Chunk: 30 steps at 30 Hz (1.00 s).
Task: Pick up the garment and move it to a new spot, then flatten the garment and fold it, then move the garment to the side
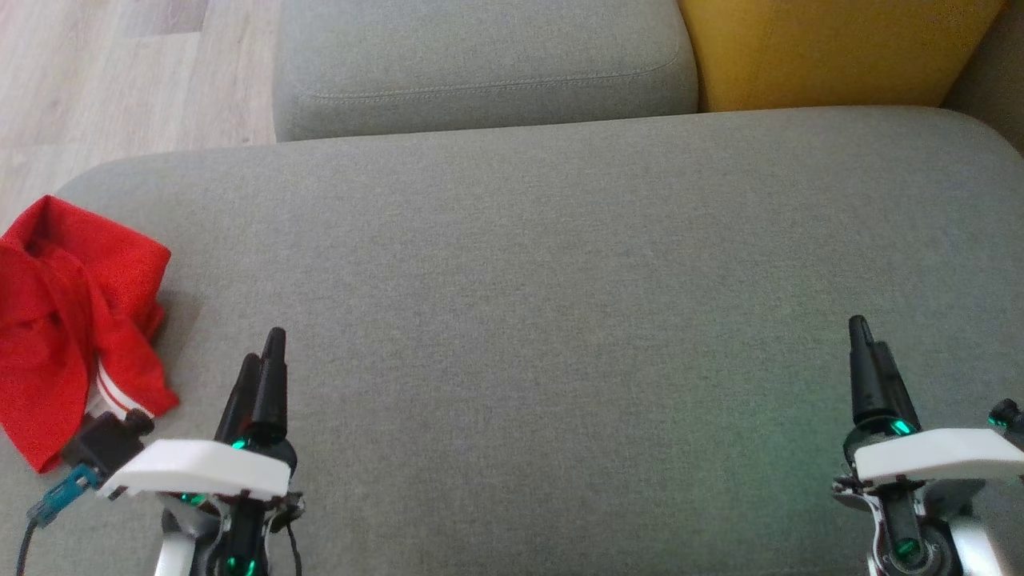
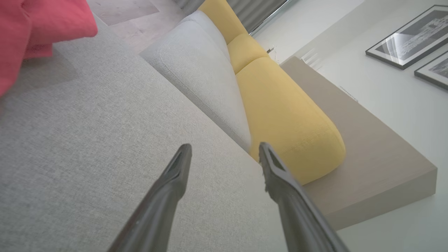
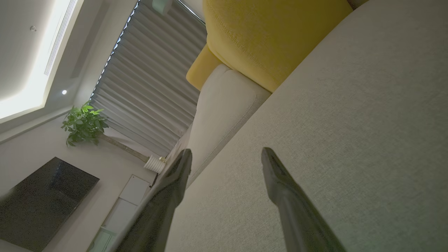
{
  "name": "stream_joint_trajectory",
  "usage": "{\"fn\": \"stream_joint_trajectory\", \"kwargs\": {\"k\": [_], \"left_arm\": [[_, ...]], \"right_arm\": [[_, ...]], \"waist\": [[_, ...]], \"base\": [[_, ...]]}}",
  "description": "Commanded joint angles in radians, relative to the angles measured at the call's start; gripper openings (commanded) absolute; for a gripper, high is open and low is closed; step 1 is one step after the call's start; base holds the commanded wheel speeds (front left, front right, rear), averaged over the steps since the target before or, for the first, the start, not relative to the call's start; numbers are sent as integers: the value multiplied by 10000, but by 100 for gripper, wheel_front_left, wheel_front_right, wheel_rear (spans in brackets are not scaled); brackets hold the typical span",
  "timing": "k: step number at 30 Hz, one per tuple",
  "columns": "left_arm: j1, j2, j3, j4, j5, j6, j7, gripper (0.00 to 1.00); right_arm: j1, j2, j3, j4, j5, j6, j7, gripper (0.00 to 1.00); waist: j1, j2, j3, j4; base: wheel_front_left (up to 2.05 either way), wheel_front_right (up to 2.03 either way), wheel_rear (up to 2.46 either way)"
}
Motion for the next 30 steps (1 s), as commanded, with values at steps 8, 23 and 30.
{"fn": "stream_joint_trajectory", "kwargs": {"k": [8, 23, 30], "left_arm": [[-467, 459, -320, -550, 1493, 413, -347, 100], [-429, 851, -975, -507, 3272, 1032, -786, 100], [-443, 975, -1189, -445, 4004, 1284, -962, 100]], "right_arm": [[-305, -209, 297, -510, -1433, 39, -242, 100], [-237, -181, 579, -440, -3442, 48, -542, 100], [-205, -162, 681, -429, -4285, 52, -612, 100]], "waist": [[0, 0, -39, -4], [0, 0, -90, 8], [0, 0, -107, -7]], "base": [[0, 0, 0], [0, 0, 0], [0, 0, 0]]}}
